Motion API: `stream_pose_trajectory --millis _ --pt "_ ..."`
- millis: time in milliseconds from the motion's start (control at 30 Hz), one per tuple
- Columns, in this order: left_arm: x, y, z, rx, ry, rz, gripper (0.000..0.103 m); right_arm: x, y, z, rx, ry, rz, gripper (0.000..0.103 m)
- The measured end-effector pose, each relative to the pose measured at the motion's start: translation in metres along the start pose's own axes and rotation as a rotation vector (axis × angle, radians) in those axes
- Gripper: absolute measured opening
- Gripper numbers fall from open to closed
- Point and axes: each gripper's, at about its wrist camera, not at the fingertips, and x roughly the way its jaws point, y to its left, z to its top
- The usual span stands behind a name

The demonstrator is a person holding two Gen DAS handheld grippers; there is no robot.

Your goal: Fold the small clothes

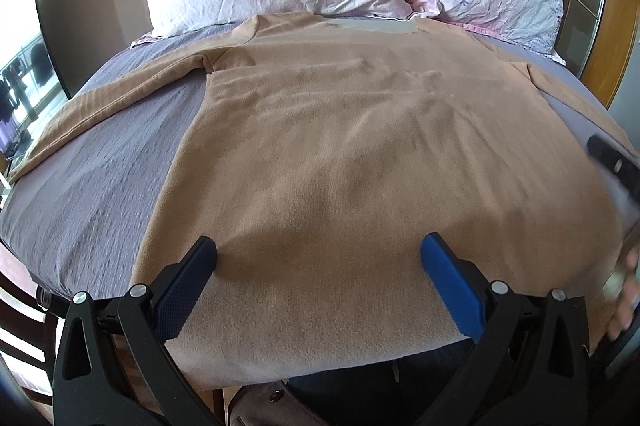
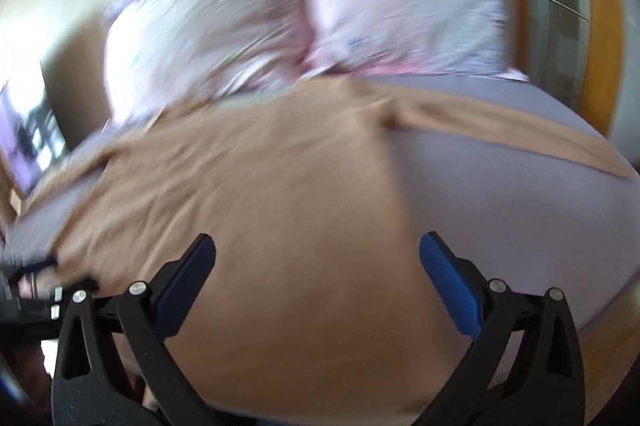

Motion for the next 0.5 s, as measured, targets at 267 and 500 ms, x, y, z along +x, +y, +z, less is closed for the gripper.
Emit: stream_pose_trajectory --millis 267,500 --pt "-0.004 0.032 0.025 -0.136 -0.251 -0.403 0.102 0.006 -0.249 0.072 0.739 0.046 -0.258 0.053" --pt "0.008 0.051 0.049 -0.203 -0.339 -0.492 0.102 0.042 -0.331 0.065 1.004 0.07 -0.317 0.033"
